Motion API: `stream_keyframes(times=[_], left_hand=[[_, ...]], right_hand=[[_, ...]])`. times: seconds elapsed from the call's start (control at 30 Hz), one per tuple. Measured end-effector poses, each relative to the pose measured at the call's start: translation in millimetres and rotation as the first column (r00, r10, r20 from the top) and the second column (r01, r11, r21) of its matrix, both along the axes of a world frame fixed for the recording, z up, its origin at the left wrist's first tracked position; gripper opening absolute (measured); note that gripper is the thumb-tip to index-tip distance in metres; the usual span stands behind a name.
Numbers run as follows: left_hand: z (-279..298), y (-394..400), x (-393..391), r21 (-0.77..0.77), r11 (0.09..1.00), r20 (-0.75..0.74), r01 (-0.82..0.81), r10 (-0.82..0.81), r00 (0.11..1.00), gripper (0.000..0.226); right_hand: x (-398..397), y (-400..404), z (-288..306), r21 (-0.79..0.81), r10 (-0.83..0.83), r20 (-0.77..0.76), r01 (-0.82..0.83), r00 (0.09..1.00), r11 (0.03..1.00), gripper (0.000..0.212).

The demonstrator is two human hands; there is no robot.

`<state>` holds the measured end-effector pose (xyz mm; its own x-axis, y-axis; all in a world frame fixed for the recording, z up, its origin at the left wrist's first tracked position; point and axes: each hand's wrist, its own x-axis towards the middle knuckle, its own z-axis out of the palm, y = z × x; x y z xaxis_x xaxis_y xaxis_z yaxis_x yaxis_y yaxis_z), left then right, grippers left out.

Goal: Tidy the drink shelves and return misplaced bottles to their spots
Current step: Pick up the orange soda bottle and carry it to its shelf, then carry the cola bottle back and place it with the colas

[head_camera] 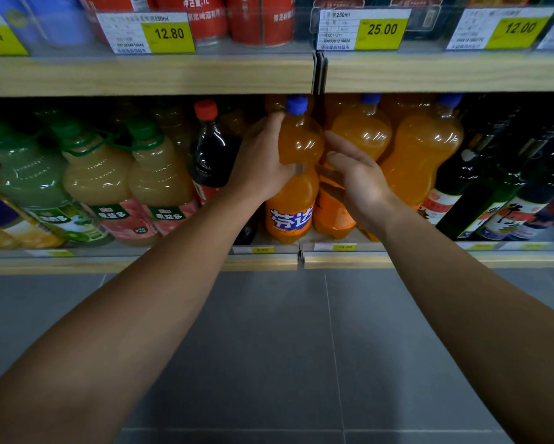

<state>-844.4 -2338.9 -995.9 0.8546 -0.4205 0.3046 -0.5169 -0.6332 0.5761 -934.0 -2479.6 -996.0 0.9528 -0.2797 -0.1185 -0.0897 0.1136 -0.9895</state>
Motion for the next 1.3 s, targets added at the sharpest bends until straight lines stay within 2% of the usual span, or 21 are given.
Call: stream_keyframes(times=[0.17,0.4,0.53,0.73,0.83,0.9,0.97,1.1,1.2,1.3], left_hand=[[1,3,6,0.089,0.995,0.027,-0.042,0.04,0.999,0.085],[2,5,-4,0.071,0.996,0.068,-0.051,0.046,0.997,0.077],[4,6,-6,0.058,0.998,0.036,-0.037,0.035,0.999,0.076],[10,16,-7,0.044,0.998,-0.083,0.041,-0.037,0.996,0.077],[14,29,-10,0.01,0.997,-0.091,0.079,-0.077,0.993,0.075],[20,44,-13,-0.044,0.995,-0.058,0.084,-0.087,0.995,0.066],[25,66,-13,-0.034,0.997,0.028,0.072,-0.071,0.997,0.053],[23,123,-7,0.035,0.999,0.075,-0.031,0.028,0.997,0.044],[17,164,-5,0.031,0.993,0.019,-0.11,0.11,0.994,0.045],[12,194,-2,0.024,0.988,-0.01,-0.154,0.154,0.988,0.047]], right_hand=[[-4,1,1,-0.011,0.009,-0.017,-0.009,1.0,1.0,0.045],[-8,5,3,-0.03,0.009,-0.019,-0.01,1.0,0.999,0.047],[-10,7,5,-0.012,0.022,-0.02,-0.022,1.0,1.0,0.048],[-8,13,6,-0.094,0.078,-0.027,-0.08,0.997,0.992,0.048],[-10,15,5,-0.146,0.019,-0.014,-0.02,1.0,0.989,0.047],[-8,15,4,-0.338,-0.049,0.037,0.059,0.998,0.939,0.042],[-6,22,6,-0.517,-0.039,0.104,0.088,0.994,0.852,0.036],[4,59,13,-0.68,0.074,0.192,0.078,0.979,0.729,0.036],[23,96,14,-0.78,0.204,0.261,0.082,0.944,0.621,0.047],[46,124,19,-0.851,0.244,0.231,0.074,0.942,0.52,0.07]])
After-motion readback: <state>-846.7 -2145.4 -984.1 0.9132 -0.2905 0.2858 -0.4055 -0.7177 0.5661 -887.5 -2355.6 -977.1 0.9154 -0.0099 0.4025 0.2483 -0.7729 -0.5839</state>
